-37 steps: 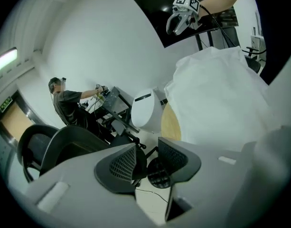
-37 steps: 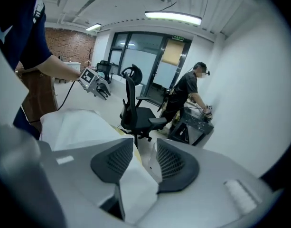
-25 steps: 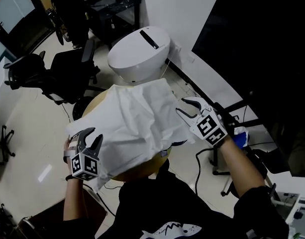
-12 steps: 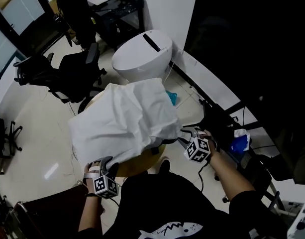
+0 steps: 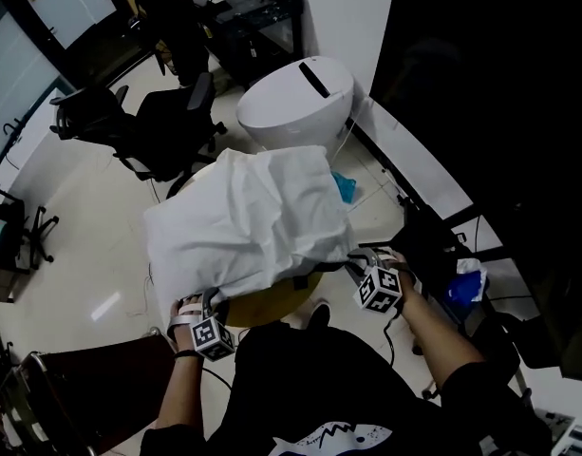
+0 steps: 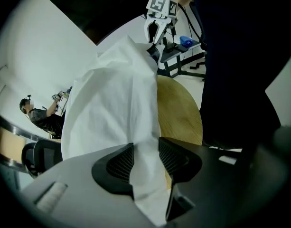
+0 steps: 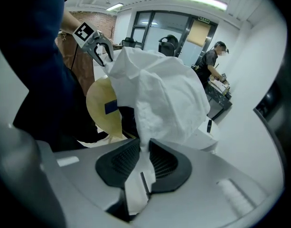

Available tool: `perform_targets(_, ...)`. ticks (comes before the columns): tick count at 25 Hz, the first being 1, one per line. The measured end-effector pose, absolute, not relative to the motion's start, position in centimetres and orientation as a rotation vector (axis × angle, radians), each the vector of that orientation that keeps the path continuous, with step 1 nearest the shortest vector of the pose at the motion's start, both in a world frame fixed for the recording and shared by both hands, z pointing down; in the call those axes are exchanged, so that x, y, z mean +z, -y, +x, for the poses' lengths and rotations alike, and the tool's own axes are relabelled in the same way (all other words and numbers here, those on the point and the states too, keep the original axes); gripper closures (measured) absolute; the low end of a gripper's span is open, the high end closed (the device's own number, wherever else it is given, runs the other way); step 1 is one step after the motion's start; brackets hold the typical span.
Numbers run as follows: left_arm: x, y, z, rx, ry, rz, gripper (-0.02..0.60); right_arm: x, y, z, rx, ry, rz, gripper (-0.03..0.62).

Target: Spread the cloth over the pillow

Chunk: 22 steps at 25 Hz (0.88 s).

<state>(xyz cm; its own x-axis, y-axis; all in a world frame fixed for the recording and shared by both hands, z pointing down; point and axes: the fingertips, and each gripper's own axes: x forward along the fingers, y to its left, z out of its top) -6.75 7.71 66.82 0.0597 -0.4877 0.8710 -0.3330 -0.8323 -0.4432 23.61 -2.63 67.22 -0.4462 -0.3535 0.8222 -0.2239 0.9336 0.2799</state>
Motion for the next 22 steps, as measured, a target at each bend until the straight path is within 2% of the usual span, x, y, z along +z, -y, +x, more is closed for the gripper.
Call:
perform_targets(2, 67.0, -8.1, -7.1, -1.905, -0.845, -2.201, 0.436, 66.5, 2.7, 24.2, -0.157, 2.054, 0.451, 0.573)
perform_targets(3, 67.2, -8.4, -7.3, -1.913, -0.833, -2.203, 0.436, 66.1, 2.9, 24.6, -0.155, 2.05, 0.477, 0.58)
perform_targets(8, 67.3, -9.1, -7.9, -1.887, -0.753, -2.218, 0.484, 63.8, 3.4, 26.8, -0.177, 1.996, 0.59, 0.582)
perform_targets(12, 66.3, -9.8, -8.9, -1.836, -0.679, -2.235, 0.579, 61.5, 3.4, 29.0, -0.237, 1.916, 0.673, 0.583)
perform_targets(22, 64.2, -11.4, -9.6, -1.741, -0.512, -2.318, 0.581, 59.1, 3.0, 33.6, -0.359, 1.718, 0.741, 0.583)
